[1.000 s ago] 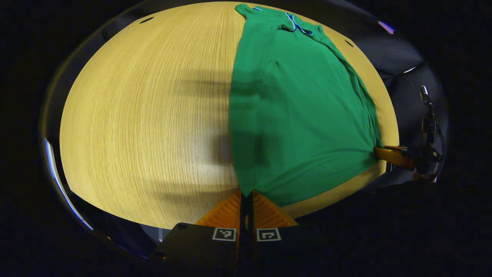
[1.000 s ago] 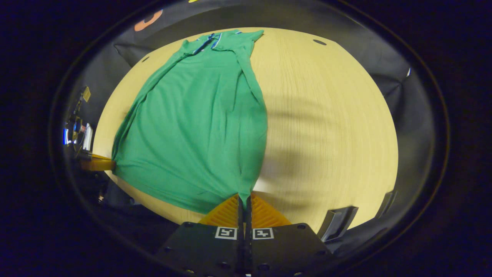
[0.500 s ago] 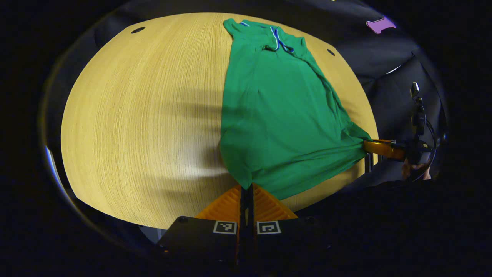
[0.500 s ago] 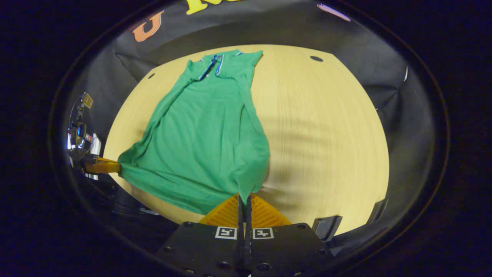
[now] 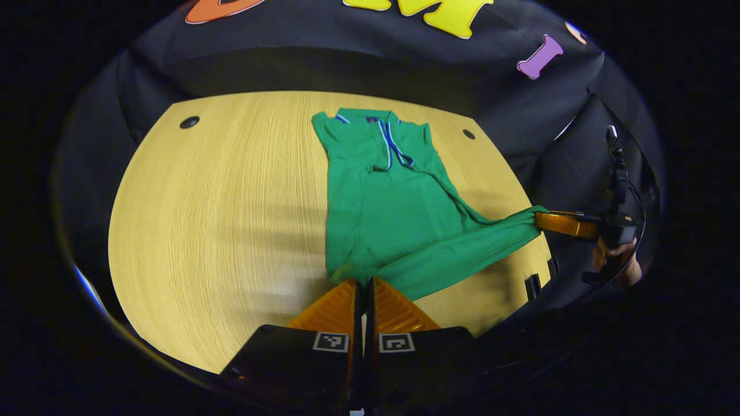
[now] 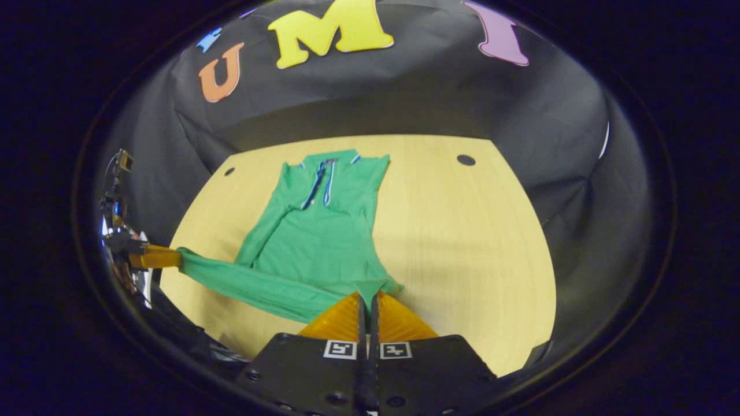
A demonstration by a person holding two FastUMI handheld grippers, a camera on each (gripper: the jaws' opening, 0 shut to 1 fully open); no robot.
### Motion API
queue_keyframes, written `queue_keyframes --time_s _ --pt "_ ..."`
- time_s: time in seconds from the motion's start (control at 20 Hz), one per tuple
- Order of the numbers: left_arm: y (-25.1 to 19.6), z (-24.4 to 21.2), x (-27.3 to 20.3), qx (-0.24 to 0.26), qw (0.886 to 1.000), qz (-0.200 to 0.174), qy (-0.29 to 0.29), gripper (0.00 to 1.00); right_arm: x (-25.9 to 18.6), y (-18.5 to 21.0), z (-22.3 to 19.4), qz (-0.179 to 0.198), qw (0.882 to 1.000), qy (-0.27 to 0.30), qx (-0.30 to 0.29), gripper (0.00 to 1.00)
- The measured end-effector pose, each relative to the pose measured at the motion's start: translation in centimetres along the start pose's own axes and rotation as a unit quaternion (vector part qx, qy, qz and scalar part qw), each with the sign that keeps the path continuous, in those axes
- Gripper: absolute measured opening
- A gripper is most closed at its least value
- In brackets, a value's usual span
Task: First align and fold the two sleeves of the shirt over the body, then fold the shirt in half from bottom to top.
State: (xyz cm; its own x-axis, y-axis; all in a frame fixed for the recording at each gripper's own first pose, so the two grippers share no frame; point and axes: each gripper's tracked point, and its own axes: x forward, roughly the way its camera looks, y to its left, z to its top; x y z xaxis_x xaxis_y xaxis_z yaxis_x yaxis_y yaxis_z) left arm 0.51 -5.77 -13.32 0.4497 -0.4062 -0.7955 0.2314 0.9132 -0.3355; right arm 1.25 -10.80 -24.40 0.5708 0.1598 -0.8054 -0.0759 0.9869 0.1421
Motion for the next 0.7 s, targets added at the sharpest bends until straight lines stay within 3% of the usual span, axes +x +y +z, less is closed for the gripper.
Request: queue_keyframes --time_s 0.35,0.7 --pt "2.3 7.4 4.0 -0.051 0.996 -0.003 -0.072 0.06 2.6 0.8 10.1 0.007 0.998 -0.058 0.026 0.0" --pt "5.1 15.1 9.1 -0.027 0.995 0.02 -0.099 0.06 7.8 1.8 19.2 0.014 0.996 -0.089 0.022 0.0"
